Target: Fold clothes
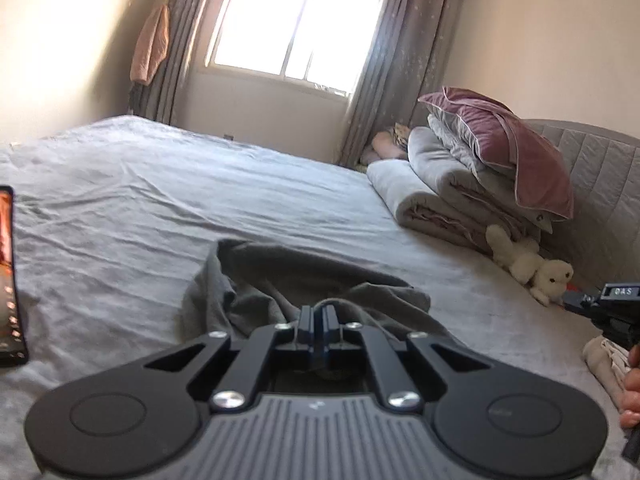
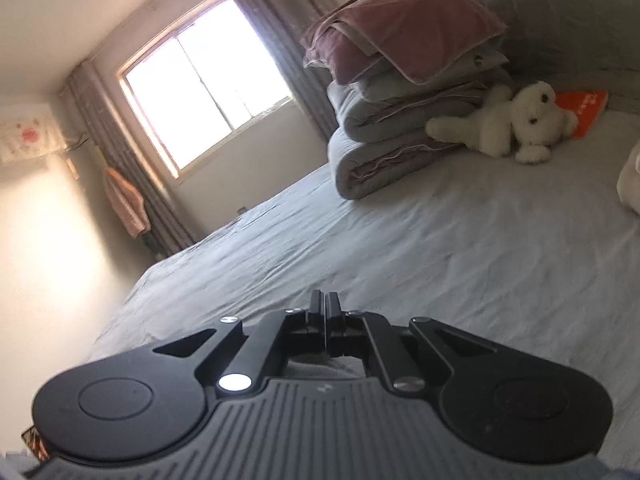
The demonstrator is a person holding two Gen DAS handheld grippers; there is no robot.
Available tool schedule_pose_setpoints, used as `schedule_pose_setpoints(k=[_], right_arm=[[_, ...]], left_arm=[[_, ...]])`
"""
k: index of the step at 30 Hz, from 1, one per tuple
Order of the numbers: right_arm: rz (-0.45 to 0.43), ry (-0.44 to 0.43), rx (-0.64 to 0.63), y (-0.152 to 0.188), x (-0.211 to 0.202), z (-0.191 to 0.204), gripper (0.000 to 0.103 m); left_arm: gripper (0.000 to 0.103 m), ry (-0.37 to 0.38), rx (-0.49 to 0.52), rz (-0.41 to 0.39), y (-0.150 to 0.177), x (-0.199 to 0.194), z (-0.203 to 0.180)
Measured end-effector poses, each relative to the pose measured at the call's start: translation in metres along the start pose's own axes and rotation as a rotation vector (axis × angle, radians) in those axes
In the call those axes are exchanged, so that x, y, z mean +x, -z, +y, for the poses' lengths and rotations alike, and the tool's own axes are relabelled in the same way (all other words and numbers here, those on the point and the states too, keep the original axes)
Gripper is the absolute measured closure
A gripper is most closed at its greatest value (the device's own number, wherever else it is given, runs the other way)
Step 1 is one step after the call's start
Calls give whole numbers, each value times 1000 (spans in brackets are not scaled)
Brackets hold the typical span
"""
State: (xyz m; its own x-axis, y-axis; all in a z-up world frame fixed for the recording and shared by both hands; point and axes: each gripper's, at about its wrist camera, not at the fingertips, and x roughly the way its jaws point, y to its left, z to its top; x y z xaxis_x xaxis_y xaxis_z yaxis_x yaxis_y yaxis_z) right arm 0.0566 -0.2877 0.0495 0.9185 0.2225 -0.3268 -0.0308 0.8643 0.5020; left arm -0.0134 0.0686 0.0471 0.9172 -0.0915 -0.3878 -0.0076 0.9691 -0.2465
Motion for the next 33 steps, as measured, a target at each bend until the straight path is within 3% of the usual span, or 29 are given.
schedule_pose_setpoints(k=[5, 7, 12, 17, 19, 20, 22, 23, 24, 33], right_arm=[[219, -77, -57, 26, 20, 12, 80], [287, -102, -104, 39, 29, 22, 61], [418, -163, -202, 70, 46, 47, 61], [485, -180, -281, 94, 52, 68, 61], [478, -150, -271, 90, 52, 63, 61], [474, -134, -265, 88, 52, 59, 61], [466, -102, -253, 85, 53, 53, 60], [461, -86, -247, 83, 53, 50, 60], [457, -70, -240, 81, 53, 46, 59], [359, 177, -250, 68, 59, 12, 52]], left_arm=[[99, -35, 2, 42, 7, 9, 6], [99, -39, 1, 43, 7, 11, 7], [99, -38, 5, 39, 7, 13, 4], [98, -62, 44, 76, 10, 20, 0], [97, -69, 49, 95, 10, 22, 1], [92, -69, 49, 100, 10, 22, 3], [77, -52, 54, 96, 10, 20, 4], [63, -41, 60, 87, 10, 19, 4], [58, -31, 69, 78, 10, 17, 4], [56, 42, 153, 111, 23, 35, -20]])
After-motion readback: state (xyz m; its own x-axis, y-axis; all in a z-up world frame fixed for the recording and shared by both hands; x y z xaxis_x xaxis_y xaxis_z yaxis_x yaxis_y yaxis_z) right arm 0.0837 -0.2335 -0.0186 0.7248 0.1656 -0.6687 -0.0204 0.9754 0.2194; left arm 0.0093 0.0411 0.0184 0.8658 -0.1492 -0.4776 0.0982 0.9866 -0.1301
